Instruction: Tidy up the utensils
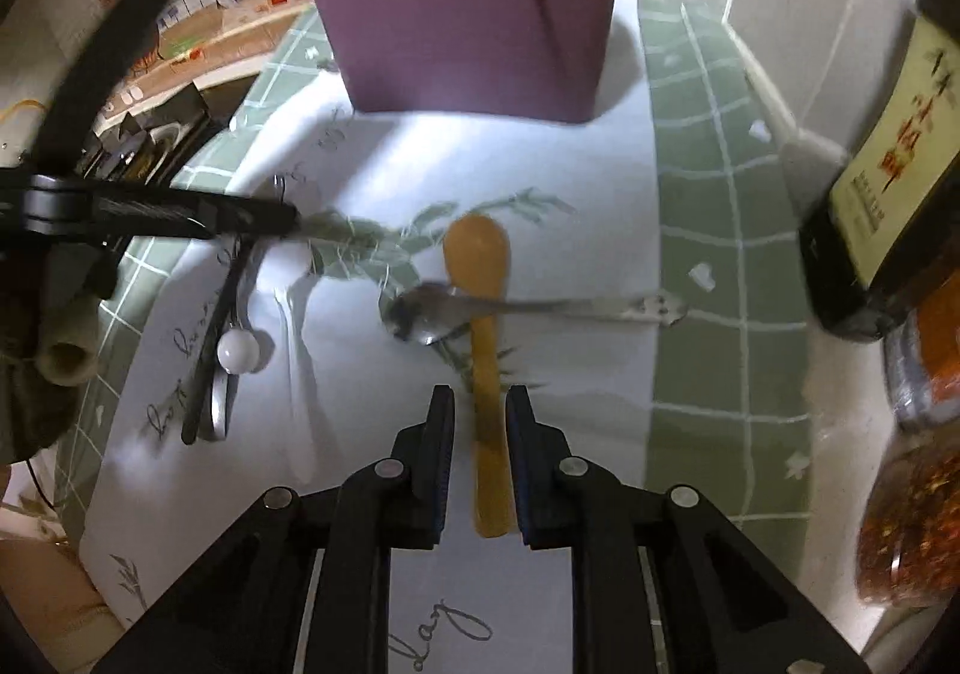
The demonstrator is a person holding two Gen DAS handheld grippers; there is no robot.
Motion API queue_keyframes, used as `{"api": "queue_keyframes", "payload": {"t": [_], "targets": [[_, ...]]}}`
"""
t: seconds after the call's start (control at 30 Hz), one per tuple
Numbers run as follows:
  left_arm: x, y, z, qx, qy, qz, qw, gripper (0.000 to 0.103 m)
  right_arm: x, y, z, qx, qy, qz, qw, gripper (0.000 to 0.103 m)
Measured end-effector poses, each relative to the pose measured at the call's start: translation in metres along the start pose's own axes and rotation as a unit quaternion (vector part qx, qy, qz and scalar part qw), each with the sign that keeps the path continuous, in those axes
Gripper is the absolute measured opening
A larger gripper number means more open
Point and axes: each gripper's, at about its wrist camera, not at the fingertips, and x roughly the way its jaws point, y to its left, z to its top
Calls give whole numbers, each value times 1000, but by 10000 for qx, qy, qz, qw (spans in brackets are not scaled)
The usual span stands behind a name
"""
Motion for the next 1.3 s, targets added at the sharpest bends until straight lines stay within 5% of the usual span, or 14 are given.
{"api": "queue_keyframes", "payload": {"t": [0.07, 0.17, 0.4, 0.5, 0.7, 0.87, 1.0, 1.1, 1.3], "targets": [[0, -9, -3, 335, -156, 214, 9991, 36, 0, -1, 1, -244, -34, -153, 9996, 40], [-8, -2, -6, 354, -159, -87, 9992, 34, 4, 1, 3, -743, 25, -197, 9970, 64], [-38, 32, -14, 49, -322, -536, 9980, 34, 37, 17, 15, -1859, 62, -538, 9811, 71], [-51, 51, -21, -141, -396, -598, 9973, 34, 44, 12, 27, -1819, -63, -498, 9820, 75], [-62, 58, -35, -402, -499, -598, 9962, 34, 53, -23, 34, -436, 173, 46, 9989, 81], [-53, 62, -38, -511, -413, -651, 9957, 34, 24, -16, 11, 472, 448, 1451, 9873, 77], [-51, 61, -44, -521, -398, -701, 9954, 34, -7, -20, -2, 816, 23, 1186, 9896, 71], [-51, 59, -47, -560, -404, -736, 9949, 34, -4, -41, -1, 1539, -6, 552, 9865, 50], [-56, 61, -49, -601, -468, -654, 9949, 34, 39, -72, 13, 2978, 169, 26, 9545, 50]]}}
